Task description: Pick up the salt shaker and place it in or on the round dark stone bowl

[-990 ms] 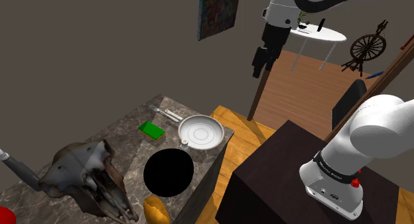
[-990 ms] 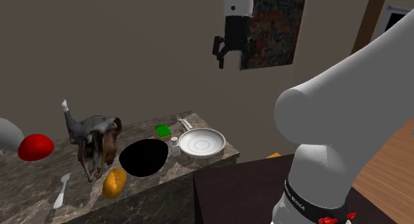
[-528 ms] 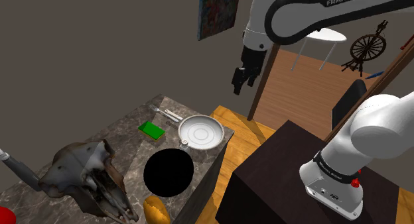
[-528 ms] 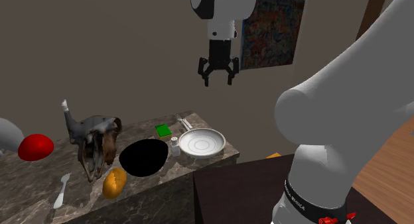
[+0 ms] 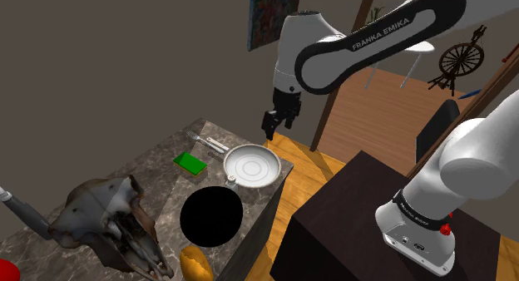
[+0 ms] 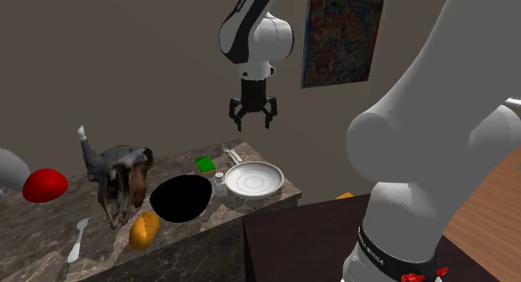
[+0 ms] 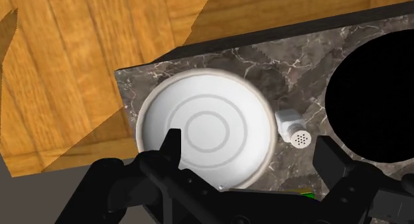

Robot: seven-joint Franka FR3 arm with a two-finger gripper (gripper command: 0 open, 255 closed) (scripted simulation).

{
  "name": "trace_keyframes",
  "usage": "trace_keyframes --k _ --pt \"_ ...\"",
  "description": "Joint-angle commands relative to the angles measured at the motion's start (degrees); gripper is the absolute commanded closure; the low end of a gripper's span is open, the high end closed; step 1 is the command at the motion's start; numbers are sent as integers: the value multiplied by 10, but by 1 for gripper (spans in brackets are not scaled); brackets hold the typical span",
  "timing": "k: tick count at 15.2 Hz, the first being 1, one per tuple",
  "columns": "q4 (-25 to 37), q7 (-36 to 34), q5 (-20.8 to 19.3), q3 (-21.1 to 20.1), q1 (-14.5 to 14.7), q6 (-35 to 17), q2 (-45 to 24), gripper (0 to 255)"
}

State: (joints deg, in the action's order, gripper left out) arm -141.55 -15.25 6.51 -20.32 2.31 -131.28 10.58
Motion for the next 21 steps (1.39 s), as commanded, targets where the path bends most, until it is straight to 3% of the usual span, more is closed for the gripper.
trace_keyframes --k 1,7,13,17,21 --pt "8 -27 -15 -13 1 -35 -44 0" --pt "68 -123 -99 -27 16 -110 -189 0" --pt "158 -211 -183 2 67 -151 -332 0" --pt "224 -246 -215 26 104 -163 -414 0" --pt "230 -254 -226 37 113 -183 -441 0"
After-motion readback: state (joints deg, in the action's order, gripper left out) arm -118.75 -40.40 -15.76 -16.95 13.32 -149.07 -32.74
